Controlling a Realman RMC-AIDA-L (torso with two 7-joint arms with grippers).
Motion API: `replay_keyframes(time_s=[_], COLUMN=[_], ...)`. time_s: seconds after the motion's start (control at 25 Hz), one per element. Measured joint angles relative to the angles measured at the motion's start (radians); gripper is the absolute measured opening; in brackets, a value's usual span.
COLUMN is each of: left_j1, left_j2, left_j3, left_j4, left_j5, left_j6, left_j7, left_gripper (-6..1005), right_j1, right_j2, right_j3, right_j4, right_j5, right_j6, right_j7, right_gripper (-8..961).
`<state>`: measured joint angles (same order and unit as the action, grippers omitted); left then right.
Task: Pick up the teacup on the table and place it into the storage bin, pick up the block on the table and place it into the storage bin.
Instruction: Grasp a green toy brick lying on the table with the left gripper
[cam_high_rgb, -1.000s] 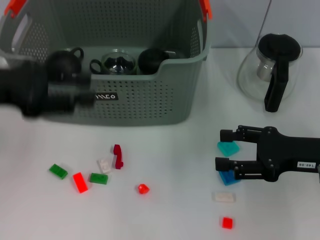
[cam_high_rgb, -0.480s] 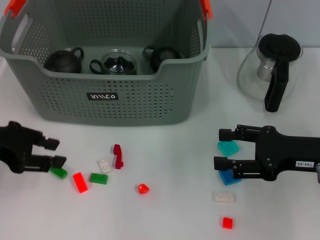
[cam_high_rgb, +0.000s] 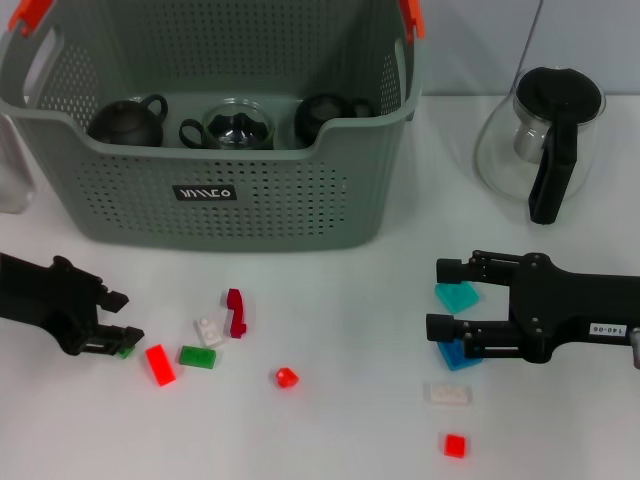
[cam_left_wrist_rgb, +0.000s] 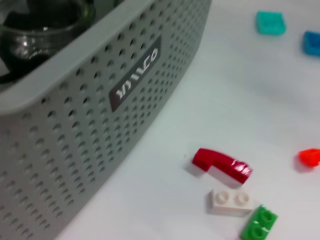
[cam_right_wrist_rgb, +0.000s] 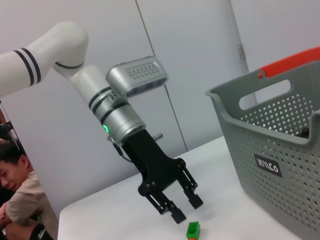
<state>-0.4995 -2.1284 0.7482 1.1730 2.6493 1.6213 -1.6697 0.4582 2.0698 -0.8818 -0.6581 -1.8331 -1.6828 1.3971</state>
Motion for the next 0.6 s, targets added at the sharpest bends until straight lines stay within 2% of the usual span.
replay_keyframes(time_s=[0.24, 0.48, 0.6], left_j1=[-0.015, -0.039, -0.042], left_j2=[-0.005, 0.015, 0.018], left_j3=[0.024, 0.025, 0.021], left_j4=[-0.059, -0.111, -0.117], left_j5=[0.021, 0.046, 0.047], left_j6=[-0.070, -0.065, -0.060], left_j7=[-0.006, -0.081, -0.095], left_gripper=[490, 490, 489], right_j1=[-0.003, -0.002, 0.001], right_j2=[0.001, 0.000, -0.001], right_j3=[0.001, 0.001, 0.000], right_j4=[0.000, 0.000, 0.000], right_j5=[0.000, 0.000, 0.000], right_j6=[0.000, 0.000, 0.000], right_j7=[-0.001, 0.000, 0.000], right_gripper=[836, 836, 836])
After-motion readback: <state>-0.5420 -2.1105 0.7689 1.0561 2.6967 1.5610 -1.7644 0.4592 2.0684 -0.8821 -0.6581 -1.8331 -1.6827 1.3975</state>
